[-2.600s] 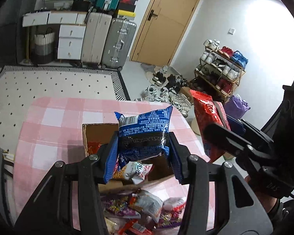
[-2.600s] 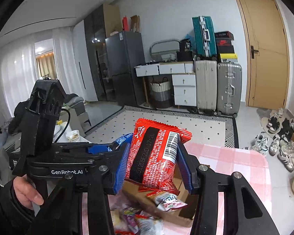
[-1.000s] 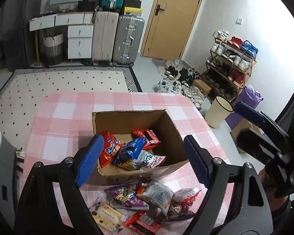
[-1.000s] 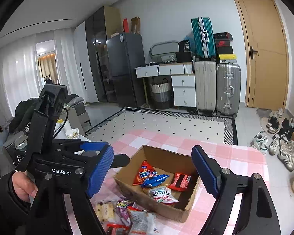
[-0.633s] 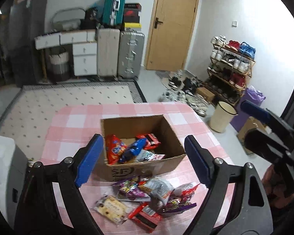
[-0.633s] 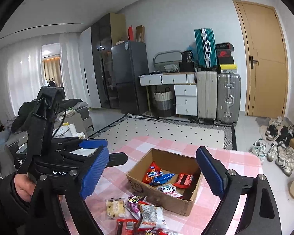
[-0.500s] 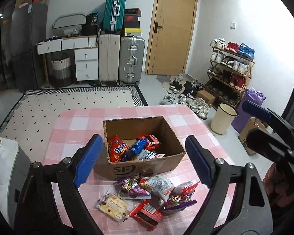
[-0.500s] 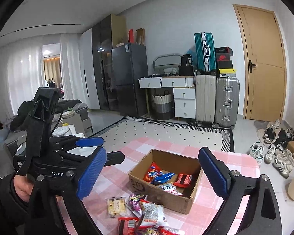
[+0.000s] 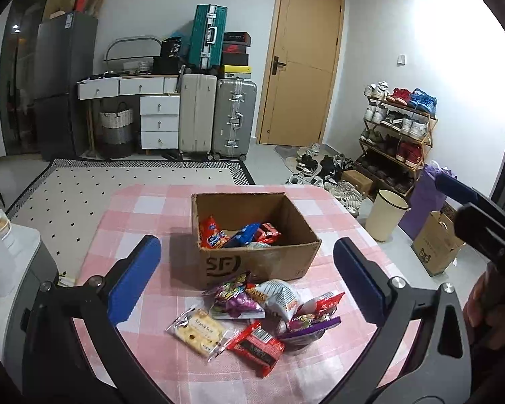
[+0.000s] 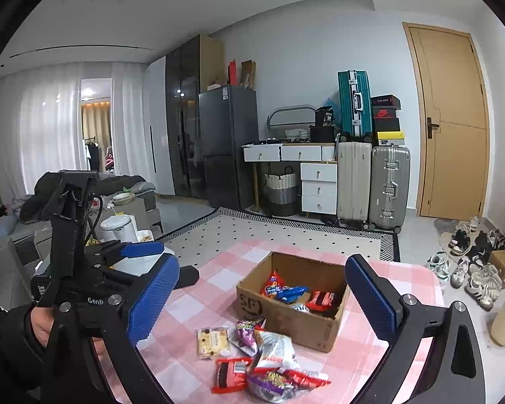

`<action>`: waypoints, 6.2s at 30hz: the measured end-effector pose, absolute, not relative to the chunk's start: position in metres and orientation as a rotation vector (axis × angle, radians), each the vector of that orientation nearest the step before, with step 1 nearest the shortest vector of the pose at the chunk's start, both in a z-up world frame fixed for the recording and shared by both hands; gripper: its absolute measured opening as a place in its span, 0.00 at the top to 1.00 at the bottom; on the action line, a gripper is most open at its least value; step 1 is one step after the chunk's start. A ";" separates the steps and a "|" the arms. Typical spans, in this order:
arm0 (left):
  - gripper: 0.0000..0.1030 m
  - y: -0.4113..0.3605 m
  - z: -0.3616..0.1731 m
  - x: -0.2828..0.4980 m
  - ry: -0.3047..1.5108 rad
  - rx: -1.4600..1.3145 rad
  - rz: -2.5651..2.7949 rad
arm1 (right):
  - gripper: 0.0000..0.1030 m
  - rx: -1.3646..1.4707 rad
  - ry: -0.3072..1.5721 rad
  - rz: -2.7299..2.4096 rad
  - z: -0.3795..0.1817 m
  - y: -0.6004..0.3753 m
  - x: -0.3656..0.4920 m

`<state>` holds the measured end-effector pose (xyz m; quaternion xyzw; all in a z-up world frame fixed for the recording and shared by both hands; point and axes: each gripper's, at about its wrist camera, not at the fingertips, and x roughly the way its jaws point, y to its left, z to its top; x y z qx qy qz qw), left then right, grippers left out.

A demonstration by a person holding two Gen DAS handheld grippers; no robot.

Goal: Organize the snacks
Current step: 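Withdraw both grippers from the box back toward the snack pile, then lower the right gripper onto the silver-purple chip bag and close, then lower the left gripper onto the cream cracker pack and close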

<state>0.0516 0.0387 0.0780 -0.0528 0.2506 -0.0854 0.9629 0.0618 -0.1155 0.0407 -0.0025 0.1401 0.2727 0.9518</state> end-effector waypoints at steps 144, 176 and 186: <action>0.57 0.060 -0.160 0.169 1.030 -0.151 -0.037 | 0.52 0.293 0.792 0.630 -0.200 -0.121 0.130; 0.43 0.045 -0.171 0.188 1.069 -0.085 0.035 | 0.51 0.314 0.788 0.627 -0.201 -0.124 0.129; 0.44 0.066 -0.151 0.164 1.000 -0.154 0.030 | 0.51 0.300 0.784 0.612 -0.198 -0.122 0.127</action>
